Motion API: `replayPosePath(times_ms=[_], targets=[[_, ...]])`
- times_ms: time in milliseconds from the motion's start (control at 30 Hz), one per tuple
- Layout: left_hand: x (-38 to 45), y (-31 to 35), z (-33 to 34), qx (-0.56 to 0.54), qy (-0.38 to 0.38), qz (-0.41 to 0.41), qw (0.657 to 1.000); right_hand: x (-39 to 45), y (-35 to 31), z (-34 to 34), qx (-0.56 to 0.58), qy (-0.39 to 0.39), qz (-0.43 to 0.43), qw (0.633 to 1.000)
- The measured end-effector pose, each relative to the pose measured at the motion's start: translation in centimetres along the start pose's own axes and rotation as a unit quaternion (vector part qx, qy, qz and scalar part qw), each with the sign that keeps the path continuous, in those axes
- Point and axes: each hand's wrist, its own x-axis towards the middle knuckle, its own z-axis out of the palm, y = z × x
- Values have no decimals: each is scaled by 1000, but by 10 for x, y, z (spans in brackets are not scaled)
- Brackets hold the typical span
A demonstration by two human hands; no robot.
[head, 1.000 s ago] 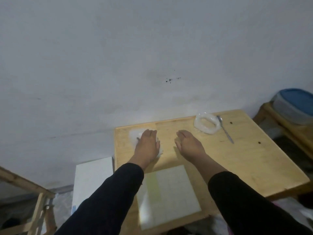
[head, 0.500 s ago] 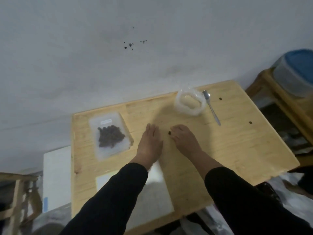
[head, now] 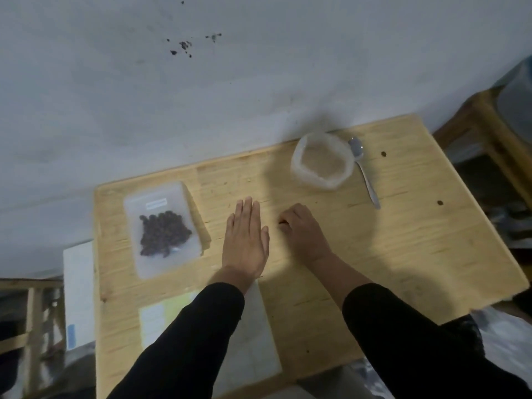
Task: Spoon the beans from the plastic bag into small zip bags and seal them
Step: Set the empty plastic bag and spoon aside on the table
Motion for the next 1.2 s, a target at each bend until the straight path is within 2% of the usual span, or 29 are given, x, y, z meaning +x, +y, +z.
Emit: replayPosePath(times_ms=[167, 367, 467, 600, 667, 833, 1033, 1200], targets=[[0, 0, 0, -3, -6, 13, 1000, -14, -3, 8, -1, 49, 40, 998], [8, 27, -2, -68, -39, 113, 991, -29, 18, -19, 58, 124, 161, 977], [15, 62, 9, -56, -81, 169, 981, -41, 43, -44, 43, 180, 238, 953], [21, 111, 28, -77, -88, 240, 964, -55, 82, -85, 30, 224, 382, 896], [27, 134, 41, -85, -84, 253, 960, -62, 106, -102, 38, 241, 420, 874], [49, 176, 58, -88, -53, 242, 965, -67, 162, -136, 21, 250, 452, 856], [63, 186, 64, -108, -24, 228, 967, -58, 195, -151, 5, 254, 402, 880], [64, 185, 64, -111, -26, 214, 970, -45, 210, -147, -28, 259, 427, 866]])
